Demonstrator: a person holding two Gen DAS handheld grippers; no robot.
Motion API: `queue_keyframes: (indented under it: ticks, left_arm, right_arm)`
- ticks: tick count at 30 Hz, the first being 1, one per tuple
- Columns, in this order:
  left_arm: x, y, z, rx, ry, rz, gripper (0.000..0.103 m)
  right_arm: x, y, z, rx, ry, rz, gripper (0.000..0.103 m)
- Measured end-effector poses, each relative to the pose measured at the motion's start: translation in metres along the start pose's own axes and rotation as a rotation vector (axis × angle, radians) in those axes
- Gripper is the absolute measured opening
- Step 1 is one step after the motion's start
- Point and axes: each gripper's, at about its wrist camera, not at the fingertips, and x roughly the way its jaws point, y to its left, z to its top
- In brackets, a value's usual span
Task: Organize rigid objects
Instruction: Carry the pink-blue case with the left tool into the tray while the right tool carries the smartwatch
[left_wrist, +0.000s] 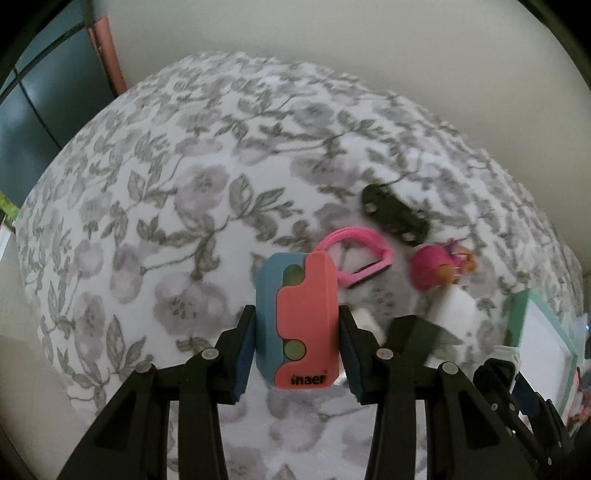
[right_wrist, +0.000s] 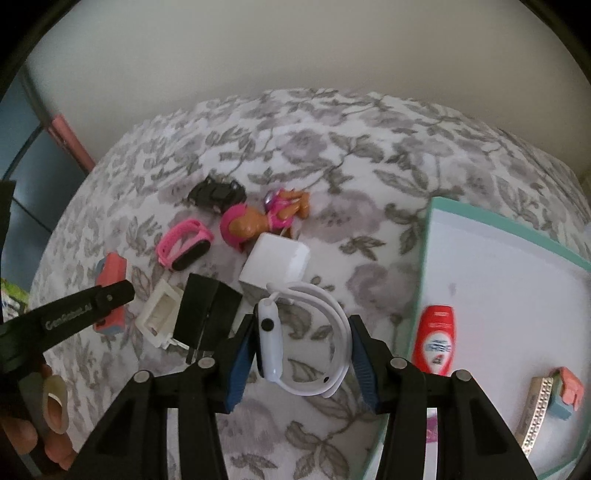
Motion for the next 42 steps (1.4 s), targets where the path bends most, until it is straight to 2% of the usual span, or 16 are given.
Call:
queue_keyframes:
  ticks: [8,14,19,25,30,34,37,39,42]
  left_arm:
    - [-0.034,-0.049,0.007,0.09,-0.03,-0.074,0.044]
    - [-0.054,-0.111,0.0,0.186,-0.04,-0.121,0.044]
    - [-0.061,-0.159,-0.012,0.259,-0.042,-0.157,0.044]
    - [-0.056,-0.204,-0.027,0.339,-0.035,-0.179,0.044]
    - [-0.045,-0.225,-0.035,0.37,-0.012,-0.185,0.044]
    - [-0.036,-0.241,-0.043,0.387,0.0,-0.203,0.044]
    - [-0.027,-0.247,-0.051,0.391,0.005,-0.25,0.044]
    - [-0.018,-0.251,-0.055,0.389,0.029,-0.249,0.044]
    - [-0.01,-0.25,-0.058,0.387,0.044,-0.257,0.044]
  right_arm:
    - [-0.032,-0.034,0.002,0.074,-0.048,-0.068,0.052]
    - [-0.048,-0.075,0.003,0.168,-0.057,-0.087,0.052]
    - [-0.063,-0.114,0.002,0.236,-0.072,-0.144,0.052]
    - [-0.087,-0.16,-0.001,0.326,-0.116,-0.223,0.052]
    - [-0.099,-0.186,-0.003,0.378,-0.138,-0.292,0.052]
    - [-0.093,-0.198,-0.006,0.407,-0.124,-0.297,0.052]
    - [-0.086,-0.203,-0.009,0.419,-0.106,-0.297,0.052]
    - [-0.083,-0.205,-0.011,0.423,-0.094,-0.278,0.052]
    - [-0.078,-0.206,-0.013,0.413,-0.073,-0.298,0.052]
